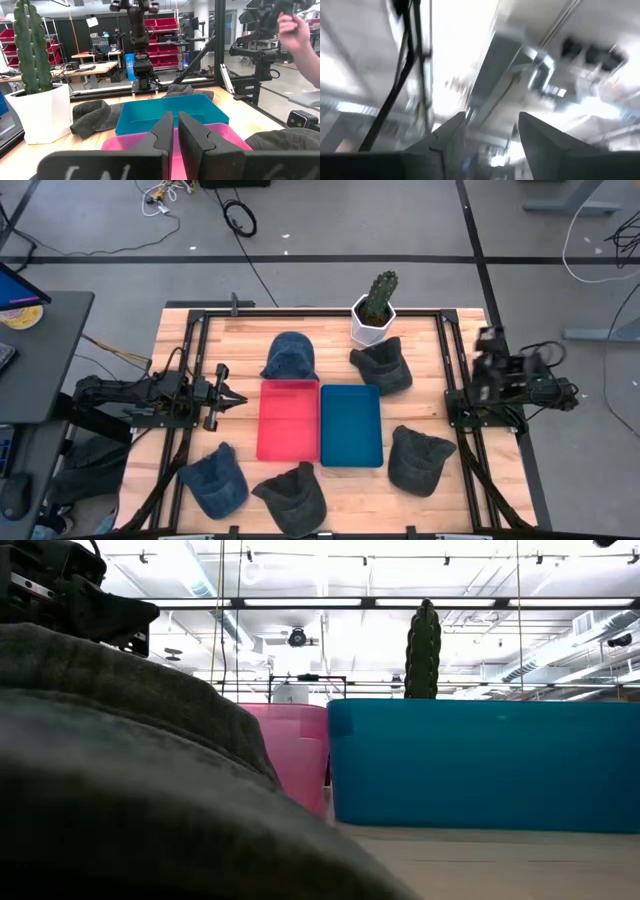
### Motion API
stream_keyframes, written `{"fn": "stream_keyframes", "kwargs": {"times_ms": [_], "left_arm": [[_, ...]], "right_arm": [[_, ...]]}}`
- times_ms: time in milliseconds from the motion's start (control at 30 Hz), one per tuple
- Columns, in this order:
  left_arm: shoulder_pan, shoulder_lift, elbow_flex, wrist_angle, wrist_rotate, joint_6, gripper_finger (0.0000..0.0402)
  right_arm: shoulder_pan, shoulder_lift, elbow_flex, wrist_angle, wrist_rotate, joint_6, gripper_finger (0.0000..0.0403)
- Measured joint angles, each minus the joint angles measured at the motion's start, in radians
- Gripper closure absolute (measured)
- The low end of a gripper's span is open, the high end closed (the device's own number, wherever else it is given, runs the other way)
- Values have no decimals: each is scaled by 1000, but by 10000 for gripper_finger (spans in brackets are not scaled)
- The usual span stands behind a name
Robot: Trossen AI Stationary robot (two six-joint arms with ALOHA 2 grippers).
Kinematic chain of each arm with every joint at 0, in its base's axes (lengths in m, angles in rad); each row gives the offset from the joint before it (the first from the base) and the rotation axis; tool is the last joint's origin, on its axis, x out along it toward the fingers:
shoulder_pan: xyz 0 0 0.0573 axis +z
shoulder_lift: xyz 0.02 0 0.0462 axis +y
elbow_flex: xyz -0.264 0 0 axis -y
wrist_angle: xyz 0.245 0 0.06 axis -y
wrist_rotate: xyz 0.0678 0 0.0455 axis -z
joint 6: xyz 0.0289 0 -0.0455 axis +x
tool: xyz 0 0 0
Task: Pick & Place hat
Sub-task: Put the bottom right gray cap into the blue bin
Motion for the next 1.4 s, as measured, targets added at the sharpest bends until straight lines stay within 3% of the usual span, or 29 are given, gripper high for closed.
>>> {"fn": "stream_keyframes", "kwargs": {"times_ms": [100, 267, 533, 833, 1067, 1400], "left_arm": [[0, 0, 0, 0, 0, 0, 371], [0, 0, 0, 0, 0, 0, 371], [0, 0, 0, 0, 0, 0, 371], [0, 0, 0, 0, 0, 0, 371], [0, 0, 0, 0, 0, 0, 371], [0, 0, 0, 0, 0, 0, 371]], "right_arm": [[0, 0, 68, 4, -22, 46, 215], [0, 30, 231, -45, -194, 71, 215], [0, 219, 652, -437, -298, 109, 215], [0, 563, 1170, -970, -296, 135, 215], [0, 817, 1592, -1421, -225, 303, 215], [0, 1070, 1968, -1790, -231, 561, 215]]}}
